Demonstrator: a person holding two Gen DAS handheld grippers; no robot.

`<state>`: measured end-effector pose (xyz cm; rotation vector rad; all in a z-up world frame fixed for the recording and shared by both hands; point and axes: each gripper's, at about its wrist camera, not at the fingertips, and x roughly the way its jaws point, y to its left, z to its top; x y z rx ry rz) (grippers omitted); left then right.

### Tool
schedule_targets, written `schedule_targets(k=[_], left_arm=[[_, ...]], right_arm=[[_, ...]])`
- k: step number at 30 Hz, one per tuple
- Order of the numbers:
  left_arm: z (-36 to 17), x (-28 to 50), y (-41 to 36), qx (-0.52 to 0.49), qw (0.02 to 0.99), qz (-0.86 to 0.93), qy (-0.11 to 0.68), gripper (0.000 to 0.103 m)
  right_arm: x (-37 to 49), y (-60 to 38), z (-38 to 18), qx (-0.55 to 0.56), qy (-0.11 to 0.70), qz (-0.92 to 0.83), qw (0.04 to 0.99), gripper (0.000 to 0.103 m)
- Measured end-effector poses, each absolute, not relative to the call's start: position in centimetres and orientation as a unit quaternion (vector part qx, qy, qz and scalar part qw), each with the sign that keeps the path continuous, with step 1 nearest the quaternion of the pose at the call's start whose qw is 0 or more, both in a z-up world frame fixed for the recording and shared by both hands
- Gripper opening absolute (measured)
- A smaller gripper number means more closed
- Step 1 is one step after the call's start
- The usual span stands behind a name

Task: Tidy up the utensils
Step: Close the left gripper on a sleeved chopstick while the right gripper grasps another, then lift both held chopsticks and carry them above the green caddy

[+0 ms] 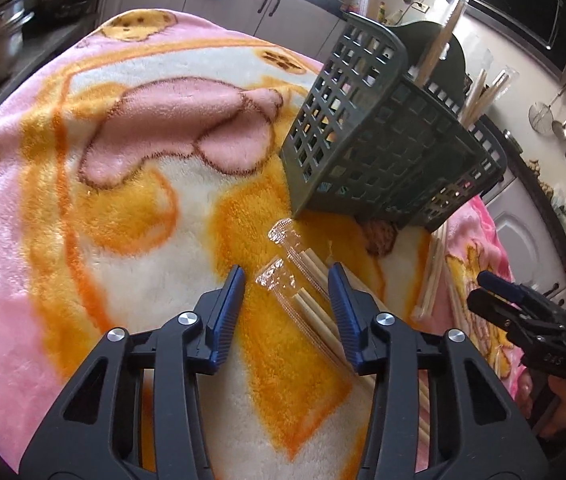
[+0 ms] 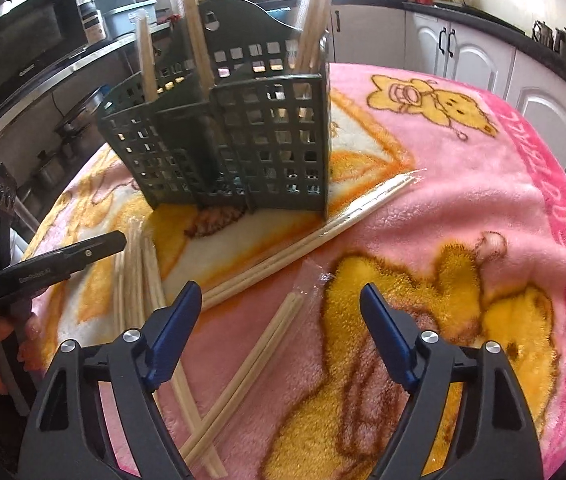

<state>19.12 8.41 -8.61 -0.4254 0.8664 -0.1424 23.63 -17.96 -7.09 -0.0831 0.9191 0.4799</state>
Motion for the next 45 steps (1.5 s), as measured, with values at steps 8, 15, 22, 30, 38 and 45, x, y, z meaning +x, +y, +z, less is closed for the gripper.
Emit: schedule_targets(k=[8, 15, 22, 30, 38, 45], left_arm=[[-9.0, 19.1, 8.9, -0.206, 0.883, -0.066, 0.417, 0.015], [-9.3, 19.1, 9.5, -0.212, 0.882, -0.071, 0.415, 0.01], [-9.5, 19.0, 10.1, -0.225, 0.88, -0.07, 0.413, 0.004], [-9.0, 18.3, 10.3, -0.227, 0.884, -0.061, 0.403, 0.0], [-7.0, 17.4, 10.6, -0.244, 0.89, -0.072, 0.379, 0.0], [-3.3, 16.5, 9.3, -0.248, 0.9, -0.112, 0.341, 0.0]], right_arm=[[25.4, -18.5, -8.5, -0.005, 0.472, 0.217, 0.854, 0.071], [26.2, -18.5, -9.2, -0.008, 0.48, 0.21, 0.852, 0.064], [25.9, -19.2, -9.3, -0.025, 0.473, 0.197, 0.858, 0.039], [25.9, -21.7, -8.9, 0.029, 0.473, 0.201, 0.857, 0.009], [23.7, -23.1, -5.1, 0.072, 0.416, 0.243, 0.873, 0.007], [21.5, -22.9, -1.1, 0.065, 0.366, 0.262, 0.891, 0.006]])
